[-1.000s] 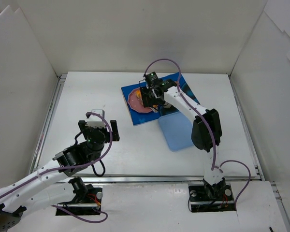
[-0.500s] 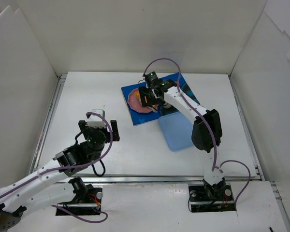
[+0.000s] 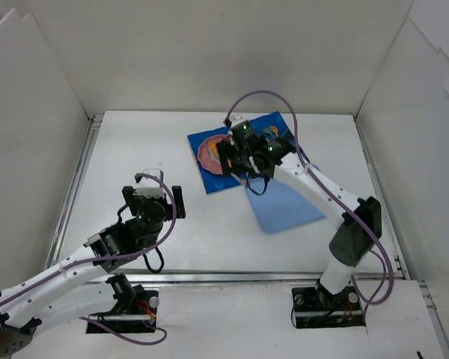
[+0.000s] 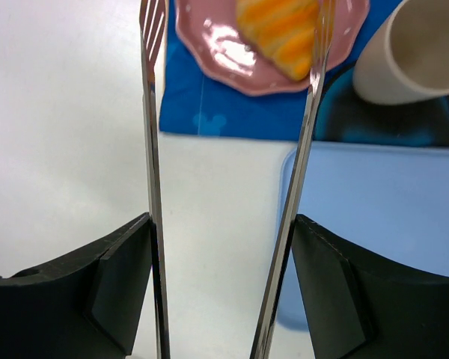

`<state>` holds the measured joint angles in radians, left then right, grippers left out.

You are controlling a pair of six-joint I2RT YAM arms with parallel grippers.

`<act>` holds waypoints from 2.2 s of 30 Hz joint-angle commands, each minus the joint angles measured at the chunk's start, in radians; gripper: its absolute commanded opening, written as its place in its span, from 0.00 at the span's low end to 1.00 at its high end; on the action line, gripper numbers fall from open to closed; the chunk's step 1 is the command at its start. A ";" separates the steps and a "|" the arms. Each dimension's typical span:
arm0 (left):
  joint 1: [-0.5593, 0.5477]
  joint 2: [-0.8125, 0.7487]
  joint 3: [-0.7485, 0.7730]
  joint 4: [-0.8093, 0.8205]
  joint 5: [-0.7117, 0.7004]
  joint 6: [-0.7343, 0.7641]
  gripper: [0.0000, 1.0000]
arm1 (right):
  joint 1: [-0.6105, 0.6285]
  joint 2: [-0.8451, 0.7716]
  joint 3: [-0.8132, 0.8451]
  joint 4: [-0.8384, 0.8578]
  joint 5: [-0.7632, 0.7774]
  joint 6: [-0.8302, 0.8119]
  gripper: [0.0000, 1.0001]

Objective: Place the bread

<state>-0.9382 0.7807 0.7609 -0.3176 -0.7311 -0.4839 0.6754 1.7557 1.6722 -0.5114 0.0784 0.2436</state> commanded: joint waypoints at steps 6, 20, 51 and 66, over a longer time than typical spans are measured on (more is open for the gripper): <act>0.004 -0.031 0.012 0.048 -0.005 -0.012 1.00 | 0.167 -0.249 -0.305 0.106 0.080 0.121 0.68; 0.004 -0.020 0.018 0.040 -0.019 -0.012 1.00 | 0.314 -0.302 -0.658 0.307 0.135 0.233 0.68; 0.004 -0.018 0.020 0.043 -0.008 -0.012 1.00 | 0.320 -0.093 -0.763 0.482 0.176 0.207 0.72; 0.004 -0.018 0.020 0.043 -0.010 -0.012 1.00 | 0.319 -0.119 -0.746 0.464 0.201 0.197 0.98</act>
<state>-0.9382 0.7605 0.7589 -0.3164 -0.7303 -0.4843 0.9894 1.6958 0.9073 -0.0303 0.2298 0.4450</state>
